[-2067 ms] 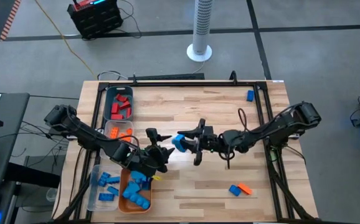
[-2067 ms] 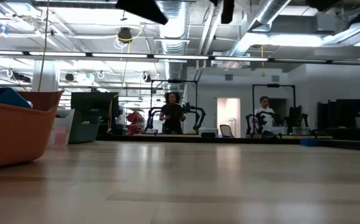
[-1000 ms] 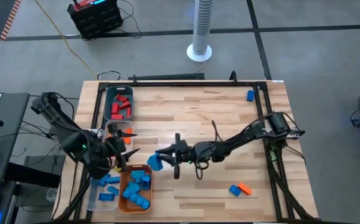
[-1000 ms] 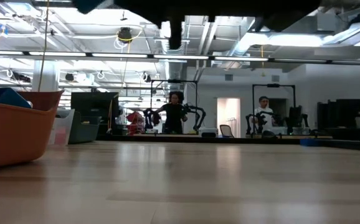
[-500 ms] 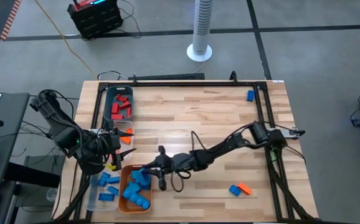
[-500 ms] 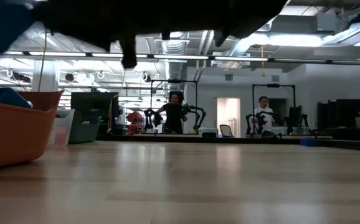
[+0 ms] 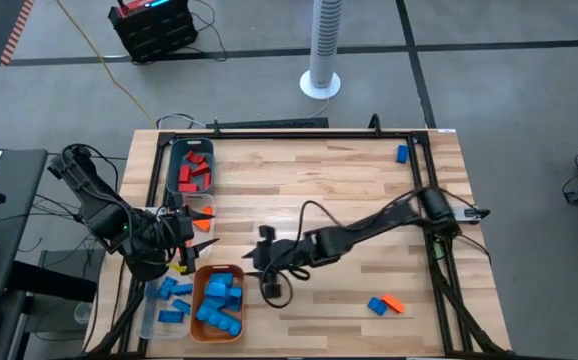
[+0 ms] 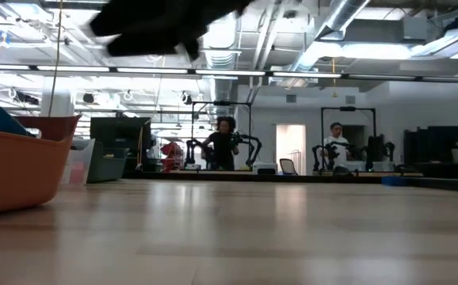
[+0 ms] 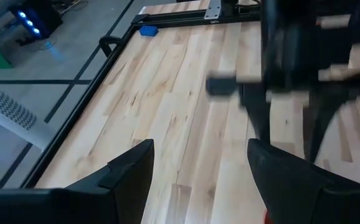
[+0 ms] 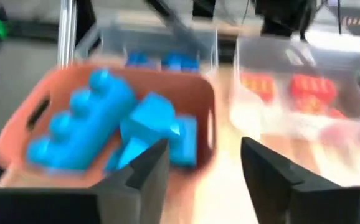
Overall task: Sort blocks
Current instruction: Put the orange game piece into the top transparent bin
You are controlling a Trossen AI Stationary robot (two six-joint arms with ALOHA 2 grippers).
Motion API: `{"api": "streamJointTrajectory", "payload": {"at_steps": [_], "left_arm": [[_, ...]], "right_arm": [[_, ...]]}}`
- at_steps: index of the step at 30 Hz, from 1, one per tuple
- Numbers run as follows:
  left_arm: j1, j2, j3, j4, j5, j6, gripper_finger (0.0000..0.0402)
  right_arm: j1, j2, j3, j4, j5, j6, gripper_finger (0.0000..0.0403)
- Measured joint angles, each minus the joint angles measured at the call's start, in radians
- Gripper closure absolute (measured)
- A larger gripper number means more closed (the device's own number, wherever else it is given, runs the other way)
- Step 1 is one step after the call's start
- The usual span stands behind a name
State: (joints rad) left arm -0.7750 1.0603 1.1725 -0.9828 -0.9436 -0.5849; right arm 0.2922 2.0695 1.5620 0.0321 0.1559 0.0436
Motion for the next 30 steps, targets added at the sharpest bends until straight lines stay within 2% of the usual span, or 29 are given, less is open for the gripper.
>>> {"api": "streamJointTrajectory", "payload": {"at_steps": [6, 12, 16, 22, 27, 30], "left_arm": [[0.000, 0.001, 0.000, -0.018, 0.000, -0.007, 0.0150], [0.005, 0.021, 0.000, -0.023, 0.000, -0.015, 0.0150], [0.009, 0.025, 0.000, -0.023, 0.001, -0.022, 0.0150], [0.024, 0.026, 0.000, -0.023, 0.006, -0.029, 0.0150], [0.024, 0.026, 0.000, -0.021, 0.024, -0.031, 0.0150], [0.024, 0.026, 0.000, -0.022, 0.026, -0.044, 0.0150]], "right_arm": [[0.100, -0.135, -0.001, -0.557, -0.002, -0.008, 0.0167], [0.250, -0.150, -0.002, -0.960, -0.002, 0.155, 0.0169], [0.349, -0.150, -0.002, -1.086, -0.002, 0.316, 0.0170], [0.442, -0.150, -0.002, -1.150, -0.007, 0.582, 0.0160], [0.472, -0.150, -0.002, -1.342, -0.091, 0.918, 0.0153], [0.501, -0.153, -0.016, -1.430, -0.137, 1.064, 0.0153]]}}
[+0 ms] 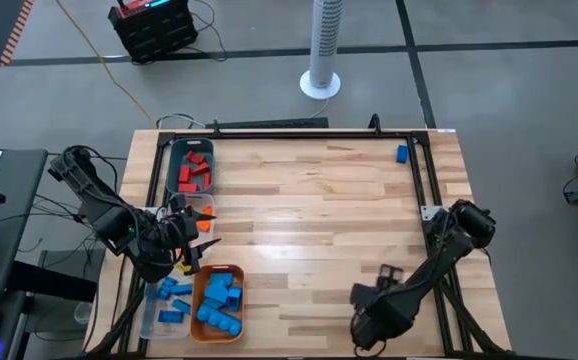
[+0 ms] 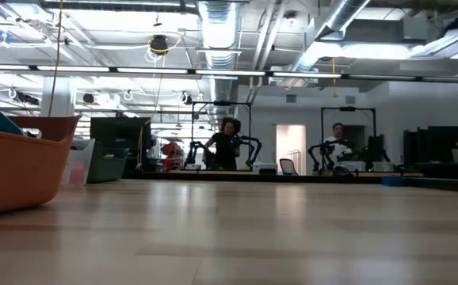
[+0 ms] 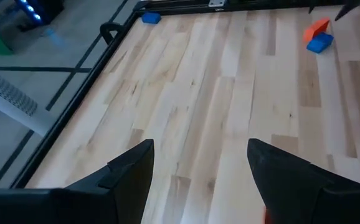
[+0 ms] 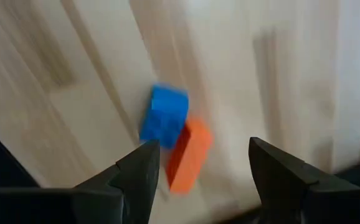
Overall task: Sort blocks
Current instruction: Put the orange game piece into the top transparent bin
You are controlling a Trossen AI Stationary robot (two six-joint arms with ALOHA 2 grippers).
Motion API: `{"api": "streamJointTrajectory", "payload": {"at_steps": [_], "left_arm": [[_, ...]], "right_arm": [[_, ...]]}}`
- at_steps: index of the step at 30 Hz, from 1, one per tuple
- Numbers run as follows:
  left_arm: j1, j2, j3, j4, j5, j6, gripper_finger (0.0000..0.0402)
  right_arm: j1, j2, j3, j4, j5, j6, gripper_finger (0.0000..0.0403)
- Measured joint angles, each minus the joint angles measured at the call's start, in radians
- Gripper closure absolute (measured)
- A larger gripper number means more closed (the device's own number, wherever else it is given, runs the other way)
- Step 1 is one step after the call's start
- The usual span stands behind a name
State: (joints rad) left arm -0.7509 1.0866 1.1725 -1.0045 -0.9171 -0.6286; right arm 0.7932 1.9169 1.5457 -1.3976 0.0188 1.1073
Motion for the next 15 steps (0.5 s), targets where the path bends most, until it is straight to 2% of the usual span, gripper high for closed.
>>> {"api": "streamJointTrajectory", "payload": {"at_steps": [3, 6, 15], "left_arm": [[0.000, 0.000, 0.000, 0.000, 0.030, -0.006, 0.0150], [0.000, 0.000, 0.000, 0.000, 0.053, -0.009, 0.0150], [0.000, 0.000, 0.000, 0.000, 0.054, -0.006, 0.0150]], "right_arm": [[0.042, -0.006, -0.044, -0.006, -0.061, 0.095, 0.0152], [0.076, -0.029, -0.106, 0.074, -0.097, 0.169, 0.0152], [0.141, -0.139, -0.321, 0.284, -0.103, 0.378, 0.0152]]}}
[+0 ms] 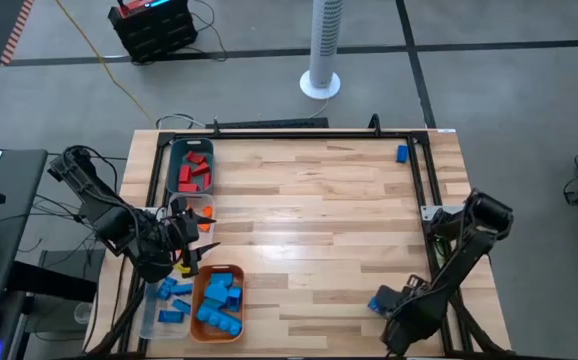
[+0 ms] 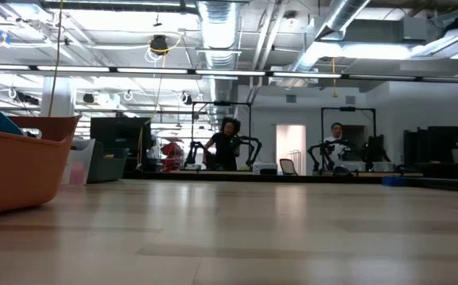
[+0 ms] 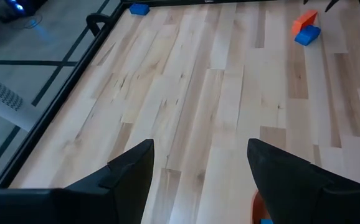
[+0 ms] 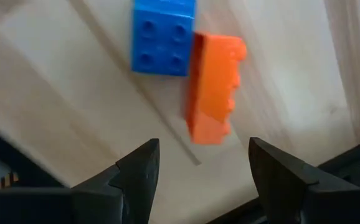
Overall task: Sort blocks
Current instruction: Put the orange game piece into the top transparent bin
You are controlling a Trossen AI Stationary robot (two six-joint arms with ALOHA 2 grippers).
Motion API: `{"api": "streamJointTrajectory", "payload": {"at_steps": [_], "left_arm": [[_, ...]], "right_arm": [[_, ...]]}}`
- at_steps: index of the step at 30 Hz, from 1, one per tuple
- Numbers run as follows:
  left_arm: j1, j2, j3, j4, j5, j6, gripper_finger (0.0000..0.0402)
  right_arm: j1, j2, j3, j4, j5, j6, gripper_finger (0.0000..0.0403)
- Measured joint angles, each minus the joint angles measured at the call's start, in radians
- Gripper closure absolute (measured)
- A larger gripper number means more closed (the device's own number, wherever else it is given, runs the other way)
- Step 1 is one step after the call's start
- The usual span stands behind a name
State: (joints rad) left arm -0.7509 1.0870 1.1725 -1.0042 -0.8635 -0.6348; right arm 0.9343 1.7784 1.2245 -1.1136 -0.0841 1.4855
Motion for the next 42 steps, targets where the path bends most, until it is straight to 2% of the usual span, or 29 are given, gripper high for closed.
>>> {"api": "streamJointTrajectory", "payload": {"at_steps": [7, 15, 19, 24, 28, 31, 34, 39, 42], "left_arm": [[0.000, 0.000, 0.000, 0.000, 0.000, 0.006, 0.0150], [0.000, 0.000, 0.000, 0.000, 0.002, 0.004, 0.0150], [0.000, 0.000, 0.000, -0.001, 0.020, 0.005, 0.0150], [0.000, 0.000, 0.000, -0.001, 0.022, 0.011, 0.0150], [0.000, 0.000, 0.000, -0.001, 0.012, 0.043, 0.0150], [0.000, 0.000, 0.000, -0.001, -0.033, 0.082, 0.0150], [0.003, 0.000, 0.000, 0.000, -0.071, 0.100, 0.0150], [0.021, 0.000, 0.000, 0.000, -0.080, 0.100, 0.0150], [0.031, 0.012, 0.000, 0.000, -0.081, 0.096, 0.0150]], "right_arm": [[-0.005, -0.046, -0.180, 0.226, 0.007, 0.043, 0.0152], [-0.050, -0.042, -0.245, 0.261, 0.029, -0.053, 0.0163], [-0.065, -0.042, -0.245, 0.258, 0.046, -0.105, 0.0207], [-0.075, -0.042, -0.246, 0.235, 0.060, -0.132, 0.0290], [-0.083, -0.042, -0.248, 0.114, 0.089, -0.151, 0.0336], [-0.111, -0.057, -0.250, 0.007, 0.160, -0.166, 0.0337], [-0.161, -0.094, -0.248, -0.030, 0.249, -0.211, 0.0319], [-0.262, -0.172, -0.247, 0.060, 0.462, -0.349, 0.0305], [-0.324, -0.213, -0.248, 0.204, 0.608, -0.505, 0.0307]]}}
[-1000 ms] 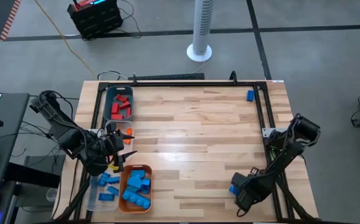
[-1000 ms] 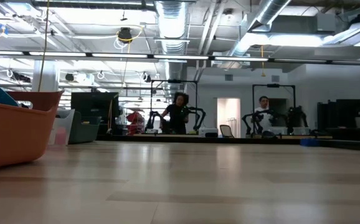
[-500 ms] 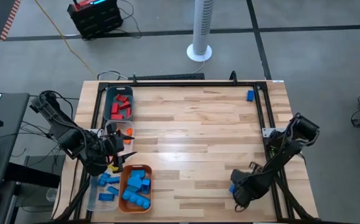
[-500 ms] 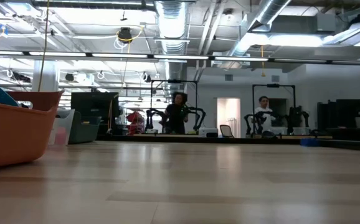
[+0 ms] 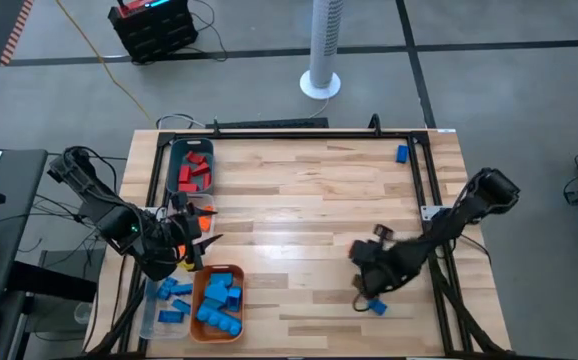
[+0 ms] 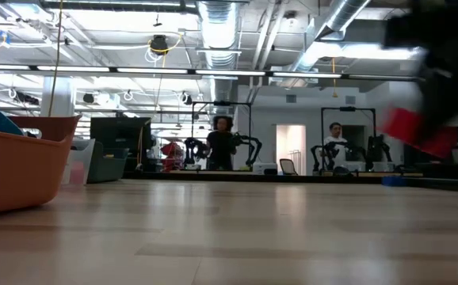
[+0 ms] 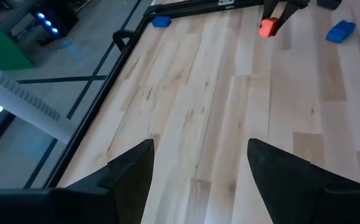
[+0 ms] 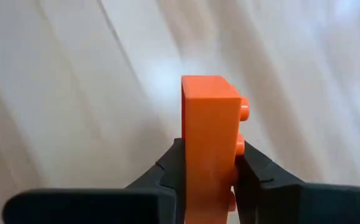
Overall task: Sort blocks
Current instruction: Put the orange game piece into the top transparent bin
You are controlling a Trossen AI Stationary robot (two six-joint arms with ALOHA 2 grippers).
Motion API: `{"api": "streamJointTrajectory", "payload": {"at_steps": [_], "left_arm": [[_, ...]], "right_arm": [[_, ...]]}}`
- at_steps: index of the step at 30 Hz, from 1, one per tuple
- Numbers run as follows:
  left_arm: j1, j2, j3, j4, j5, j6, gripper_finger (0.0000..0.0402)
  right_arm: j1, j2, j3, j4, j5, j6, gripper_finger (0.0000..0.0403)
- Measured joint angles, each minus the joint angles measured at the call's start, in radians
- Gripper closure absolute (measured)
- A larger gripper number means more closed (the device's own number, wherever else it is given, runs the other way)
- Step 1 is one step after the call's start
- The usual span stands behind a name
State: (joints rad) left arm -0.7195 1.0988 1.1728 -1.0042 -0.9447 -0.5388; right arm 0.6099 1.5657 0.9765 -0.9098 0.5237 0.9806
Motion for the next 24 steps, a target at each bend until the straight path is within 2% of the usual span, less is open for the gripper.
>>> {"api": "streamJointTrajectory", "payload": {"at_steps": [3, 6, 10, 13, 17, 21, 24], "left_arm": [[0.011, 0.032, 0.000, 0.006, 0.014, 0.012, 0.0150], [0.020, 0.085, 0.000, 0.059, 0.060, 0.089, 0.0150], [0.020, 0.186, 0.000, 0.217, 0.115, 0.281, 0.0150], [0.020, 0.260, 0.000, 0.343, 0.129, 0.417, 0.0150], [0.043, 0.299, 0.000, 0.514, 0.130, 0.546, 0.0150], [0.101, 0.272, 0.000, 0.631, 0.134, 0.609, 0.0150], [0.163, 0.257, 0.001, 0.688, 0.220, 0.628, 0.0150]], "right_arm": [[-0.060, -0.023, 0.000, 0.260, 0.104, -0.278, 0.0309], [-0.120, -0.024, 0.001, 0.611, 0.123, -0.604, 0.0309], [-0.187, 0.009, 0.002, 1.045, 0.095, -0.958, 0.0309], [-0.229, 0.042, 0.002, 1.254, 0.022, -1.111, 0.0309], [-0.265, 0.077, 0.002, 1.369, -0.051, -1.187, 0.0309], [-0.261, 0.093, 0.001, 1.369, -0.053, -1.215, 0.0309], [-0.247, 0.092, 0.001, 1.375, -0.055, -1.222, 0.0309]]}}
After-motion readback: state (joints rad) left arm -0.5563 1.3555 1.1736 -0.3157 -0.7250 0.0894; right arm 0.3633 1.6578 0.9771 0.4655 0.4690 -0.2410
